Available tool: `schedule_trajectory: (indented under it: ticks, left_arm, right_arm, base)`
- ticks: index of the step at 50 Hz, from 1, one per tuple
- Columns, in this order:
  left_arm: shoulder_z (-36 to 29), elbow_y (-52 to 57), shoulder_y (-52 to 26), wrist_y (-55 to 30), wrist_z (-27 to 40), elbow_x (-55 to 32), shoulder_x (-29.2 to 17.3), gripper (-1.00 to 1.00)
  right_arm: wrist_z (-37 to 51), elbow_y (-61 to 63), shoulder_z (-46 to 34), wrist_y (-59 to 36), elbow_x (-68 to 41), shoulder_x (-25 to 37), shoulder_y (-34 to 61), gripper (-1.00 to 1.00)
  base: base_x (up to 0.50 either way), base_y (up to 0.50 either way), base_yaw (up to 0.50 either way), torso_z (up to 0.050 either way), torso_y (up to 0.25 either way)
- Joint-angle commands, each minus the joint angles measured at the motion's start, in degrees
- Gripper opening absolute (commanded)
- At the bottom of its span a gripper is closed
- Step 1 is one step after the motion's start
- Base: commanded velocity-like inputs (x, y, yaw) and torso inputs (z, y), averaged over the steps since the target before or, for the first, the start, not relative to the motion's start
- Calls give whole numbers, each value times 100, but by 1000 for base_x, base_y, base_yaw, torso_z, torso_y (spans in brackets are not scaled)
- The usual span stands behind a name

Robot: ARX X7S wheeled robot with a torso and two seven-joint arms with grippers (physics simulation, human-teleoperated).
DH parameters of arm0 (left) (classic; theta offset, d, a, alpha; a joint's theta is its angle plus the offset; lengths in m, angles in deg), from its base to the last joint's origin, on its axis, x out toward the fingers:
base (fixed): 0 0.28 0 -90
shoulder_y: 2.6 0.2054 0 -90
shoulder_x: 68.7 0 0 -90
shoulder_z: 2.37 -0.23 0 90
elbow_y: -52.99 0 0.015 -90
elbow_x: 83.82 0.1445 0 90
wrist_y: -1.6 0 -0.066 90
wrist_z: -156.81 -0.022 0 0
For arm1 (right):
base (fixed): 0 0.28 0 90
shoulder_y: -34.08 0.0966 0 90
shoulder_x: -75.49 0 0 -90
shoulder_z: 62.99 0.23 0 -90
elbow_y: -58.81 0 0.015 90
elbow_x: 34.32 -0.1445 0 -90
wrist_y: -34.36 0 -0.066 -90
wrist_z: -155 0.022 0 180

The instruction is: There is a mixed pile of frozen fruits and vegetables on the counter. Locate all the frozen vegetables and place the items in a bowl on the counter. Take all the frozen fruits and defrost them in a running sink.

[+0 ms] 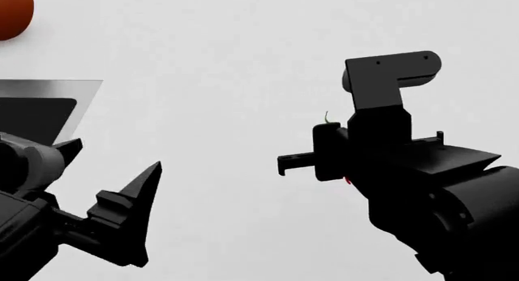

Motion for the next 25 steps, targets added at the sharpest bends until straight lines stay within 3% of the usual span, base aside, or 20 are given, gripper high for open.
schedule_trajectory:
  ticks: [1,12,25]
  left_arm:
    - [48,787,13,-44,-101,73,-514,100]
    - [169,1131,-335,-315,-393,-265,-801,100]
    - [285,1190,-561,-494,-1342,-690,-1132,100]
  right_arm:
    - [17,24,53,28,0,108,-39,-100]
    - [12,-76,18,107,41,113,-34,-100]
    - [-2,-141,-22,159,58,122,-16,-100]
  base:
    - [0,0,0,0,0]
    - [0,0,0,0,0]
    - [0,0,0,0,0]
